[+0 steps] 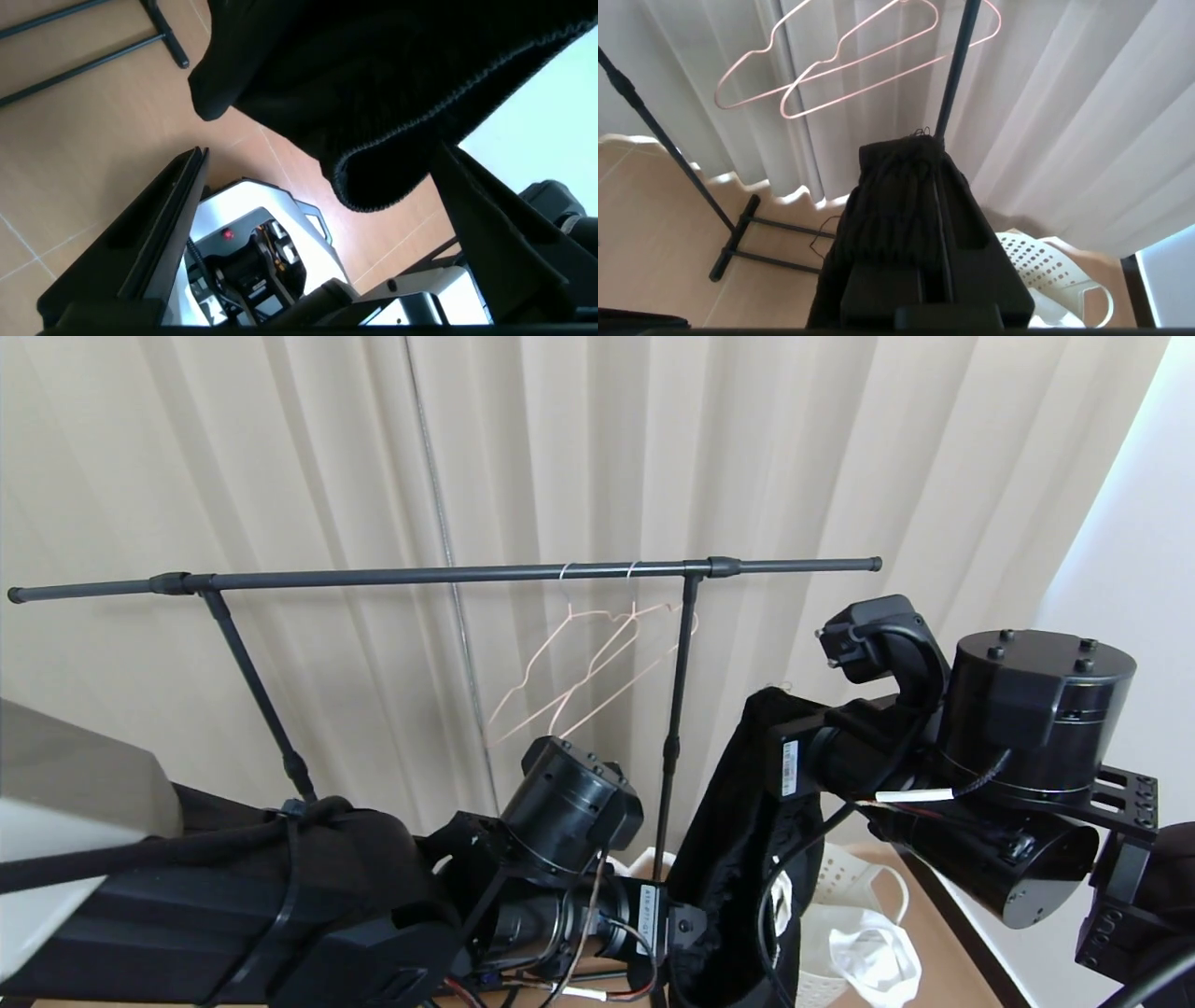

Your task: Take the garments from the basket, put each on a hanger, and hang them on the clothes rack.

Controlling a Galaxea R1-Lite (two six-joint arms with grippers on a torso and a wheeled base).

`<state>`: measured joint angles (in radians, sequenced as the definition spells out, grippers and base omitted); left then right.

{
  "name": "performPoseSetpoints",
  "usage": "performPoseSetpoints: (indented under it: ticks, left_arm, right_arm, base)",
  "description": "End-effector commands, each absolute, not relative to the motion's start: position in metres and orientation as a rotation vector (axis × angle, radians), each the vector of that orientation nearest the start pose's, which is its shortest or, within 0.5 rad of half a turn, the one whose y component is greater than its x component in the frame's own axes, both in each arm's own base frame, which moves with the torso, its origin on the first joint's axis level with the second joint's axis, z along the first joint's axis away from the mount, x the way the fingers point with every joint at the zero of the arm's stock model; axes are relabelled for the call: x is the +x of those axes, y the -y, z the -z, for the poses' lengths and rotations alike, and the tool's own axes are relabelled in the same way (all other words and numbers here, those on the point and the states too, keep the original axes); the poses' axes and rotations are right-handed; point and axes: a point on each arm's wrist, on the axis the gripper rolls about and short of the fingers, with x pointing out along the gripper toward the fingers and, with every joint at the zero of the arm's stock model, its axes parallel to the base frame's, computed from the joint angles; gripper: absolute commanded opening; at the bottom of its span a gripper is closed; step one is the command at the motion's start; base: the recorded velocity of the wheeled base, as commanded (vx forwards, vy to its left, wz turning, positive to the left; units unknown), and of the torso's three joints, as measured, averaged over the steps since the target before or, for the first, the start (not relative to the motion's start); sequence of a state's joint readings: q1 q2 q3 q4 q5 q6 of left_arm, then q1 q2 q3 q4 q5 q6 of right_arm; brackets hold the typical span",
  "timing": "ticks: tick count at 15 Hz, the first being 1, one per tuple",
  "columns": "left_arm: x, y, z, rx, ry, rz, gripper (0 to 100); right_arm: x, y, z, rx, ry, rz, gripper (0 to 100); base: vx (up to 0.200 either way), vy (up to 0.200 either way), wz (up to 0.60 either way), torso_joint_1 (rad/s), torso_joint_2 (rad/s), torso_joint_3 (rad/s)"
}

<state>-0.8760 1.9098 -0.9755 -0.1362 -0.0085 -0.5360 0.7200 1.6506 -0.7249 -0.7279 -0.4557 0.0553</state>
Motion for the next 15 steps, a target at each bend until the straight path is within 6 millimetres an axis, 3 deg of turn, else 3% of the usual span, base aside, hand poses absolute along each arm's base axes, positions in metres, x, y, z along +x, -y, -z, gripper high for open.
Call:
performPoseSetpoints:
  ticks: [1, 10, 15]
  left_arm:
    - [0.211, 0.263, -0.11, -0.116, -0.943, 0.606, 100]
    - [0.213, 0.27, -0.094, -0.076, -0.956, 0.561, 100]
    - [0.218, 0.277, -0.061, -0.008, -1.003, 0.482, 100]
  right_arm:
    - [0.221, -0.183, -0.186, -0.053, -0.168, -0.264, 0]
    - [0.214, -0.183, -0.195, -0.036, -0.142, -0.279, 0]
    - [0.211, -0.18, -0.204, -0.015, -0.117, -0.269, 0]
  base:
    - [0.0, 0.0, 0.0, 0.0, 0.0, 0.0]
    - [0.0, 0.0, 0.0, 0.0, 0.0, 0.0]
    - [0.0, 0.0, 0.0, 0.0, 0.0, 0.0]
